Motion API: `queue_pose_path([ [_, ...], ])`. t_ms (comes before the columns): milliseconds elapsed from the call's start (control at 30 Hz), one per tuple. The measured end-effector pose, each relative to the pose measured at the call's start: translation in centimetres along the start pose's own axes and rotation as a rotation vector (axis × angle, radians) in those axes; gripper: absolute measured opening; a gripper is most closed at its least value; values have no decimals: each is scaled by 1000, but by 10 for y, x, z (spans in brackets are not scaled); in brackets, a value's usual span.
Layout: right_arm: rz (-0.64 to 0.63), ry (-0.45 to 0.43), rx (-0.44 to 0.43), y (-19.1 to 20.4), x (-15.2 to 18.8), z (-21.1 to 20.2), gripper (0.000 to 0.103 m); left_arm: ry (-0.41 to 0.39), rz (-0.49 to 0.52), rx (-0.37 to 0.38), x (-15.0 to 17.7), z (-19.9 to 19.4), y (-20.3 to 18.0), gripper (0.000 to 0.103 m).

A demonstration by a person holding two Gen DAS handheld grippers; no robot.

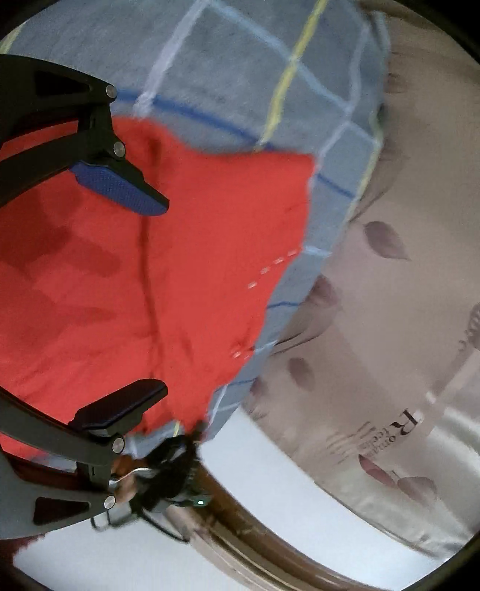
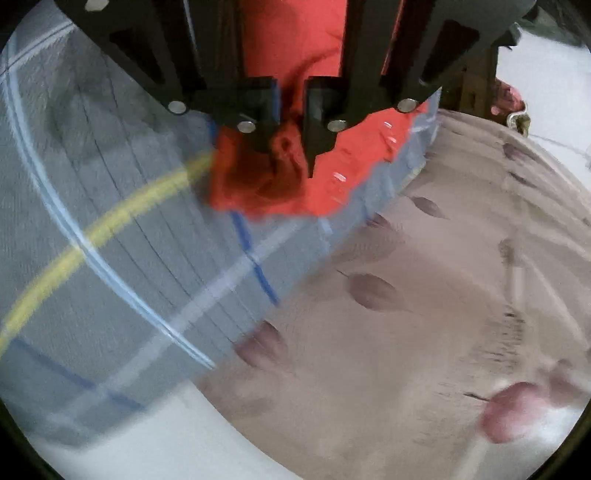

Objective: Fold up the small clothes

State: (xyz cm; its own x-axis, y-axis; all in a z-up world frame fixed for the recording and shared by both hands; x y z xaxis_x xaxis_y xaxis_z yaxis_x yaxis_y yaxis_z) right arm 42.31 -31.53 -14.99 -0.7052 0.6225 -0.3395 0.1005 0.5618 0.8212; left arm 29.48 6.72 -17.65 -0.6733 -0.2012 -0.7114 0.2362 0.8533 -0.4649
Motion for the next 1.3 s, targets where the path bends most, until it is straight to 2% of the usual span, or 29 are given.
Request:
queue_pose_path([
  [33,-11,-14,-58,8,-2,-6,9,5,-18,13,2,0,0,90],
  [67,-29,-25,-73,13,-3,-10,8,15,-37,22,3,1,0,90],
  [133,-12,34,49,-7,-3,4,11,48,-78,43,6,9,2,90],
  [200,53,63,104,-34,0,10,11,73,-114,53,8,15,4,90],
  [300,99,64,80,-50,4,7,11,76,-108,56,9,13,1,90],
  [433,111,62,32,-48,4,5,11,84,-56,40,10,18,-6,90],
  [633,49,69,28,-38,12,11,11,20,-105,23,-1,22,10,90],
  [700,37,76,29,-37,14,12,11,-17,-123,-7,-7,21,19,88],
  [800,26,82,33,-35,15,14,11,-37,-142,-27,-14,23,30,75],
  [867,26,83,23,-33,16,14,11,-63,-151,-97,-18,21,43,58],
  [967,25,93,4,-32,18,14,11,-101,-253,-182,-16,9,75,48],
  [1033,17,108,-2,-30,20,15,11,-129,-327,-204,-12,0,92,28],
  [1067,5,111,2,-29,21,16,12,-130,-331,-217,-11,-2,95,24],
  [1167,-36,133,5,-22,26,19,17,-139,-317,-250,-10,-6,94,24],
  [1300,-46,148,16,-21,28,23,19,-116,-301,-250,-10,-6,91,24],
])
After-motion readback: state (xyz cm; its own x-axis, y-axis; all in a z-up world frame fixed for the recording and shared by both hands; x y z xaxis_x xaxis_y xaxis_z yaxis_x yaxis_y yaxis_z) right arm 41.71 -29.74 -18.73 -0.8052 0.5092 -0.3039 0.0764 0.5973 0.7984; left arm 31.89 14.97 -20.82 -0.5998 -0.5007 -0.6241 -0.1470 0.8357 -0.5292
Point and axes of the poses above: each gripper's, at about its wrist camera, not at the fingertips, and z roughly the way its jaws point, y to its left, x to its underside, the point moved 7 cm from there along z, roughly the way its jaws point, and after that the axes turned 11 degrees about z, right-handed, at the moved point
